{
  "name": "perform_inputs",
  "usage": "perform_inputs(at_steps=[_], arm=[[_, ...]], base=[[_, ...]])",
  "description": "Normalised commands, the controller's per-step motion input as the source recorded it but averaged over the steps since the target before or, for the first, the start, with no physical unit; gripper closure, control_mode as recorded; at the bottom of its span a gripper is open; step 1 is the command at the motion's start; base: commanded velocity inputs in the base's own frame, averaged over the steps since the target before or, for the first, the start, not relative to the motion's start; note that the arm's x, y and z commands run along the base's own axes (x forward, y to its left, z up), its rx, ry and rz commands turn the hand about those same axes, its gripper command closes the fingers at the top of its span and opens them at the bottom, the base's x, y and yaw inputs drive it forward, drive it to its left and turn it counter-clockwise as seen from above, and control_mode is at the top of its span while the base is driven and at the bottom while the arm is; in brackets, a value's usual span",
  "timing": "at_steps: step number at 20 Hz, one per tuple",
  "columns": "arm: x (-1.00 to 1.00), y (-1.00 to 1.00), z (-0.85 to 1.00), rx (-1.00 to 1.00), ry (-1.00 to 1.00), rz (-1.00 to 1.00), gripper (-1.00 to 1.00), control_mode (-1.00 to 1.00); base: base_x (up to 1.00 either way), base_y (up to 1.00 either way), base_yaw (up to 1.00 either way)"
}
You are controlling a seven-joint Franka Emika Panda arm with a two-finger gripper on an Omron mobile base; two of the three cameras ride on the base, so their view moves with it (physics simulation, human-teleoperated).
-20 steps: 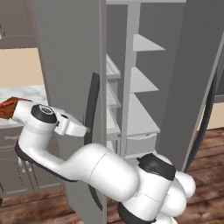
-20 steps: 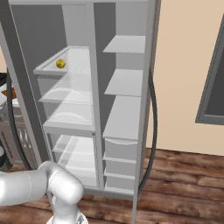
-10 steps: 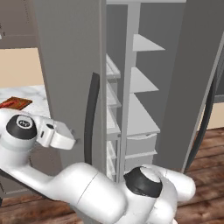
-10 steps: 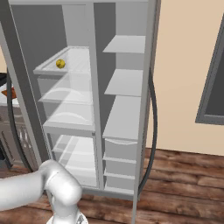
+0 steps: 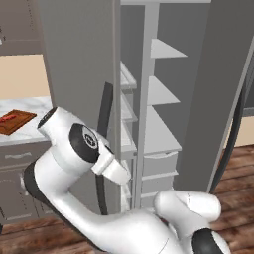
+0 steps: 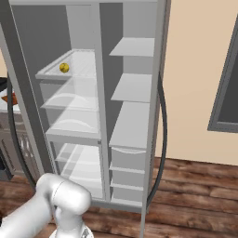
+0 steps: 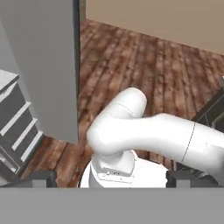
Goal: Retrieve a lemon from the fridge and place it on the cutting board with the fish.
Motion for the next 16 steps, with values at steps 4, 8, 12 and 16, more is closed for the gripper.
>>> perform_inputs(at_steps=[4, 8, 12, 16], arm=[[-1.0, -0.69, 0.33, 0.35, -0.06, 0.03, -1.0, -1.0], [-1.0, -0.7, 0.45, 0.43, -0.12, 0.01, -1.0, -1.0], [-0.13, -0.94, 0.33, 0.4, 0.04, 0.02, -1.0, -1.0], [0.28, -0.43, 0.0, 0.17, 0.09, 0.0, -1.0, -1.0]], base=[[0.0, 0.0, 0.0], [0.0, 0.0, 0.0], [0.0, 0.0, 0.0], [0.0, 0.0, 0.0]])
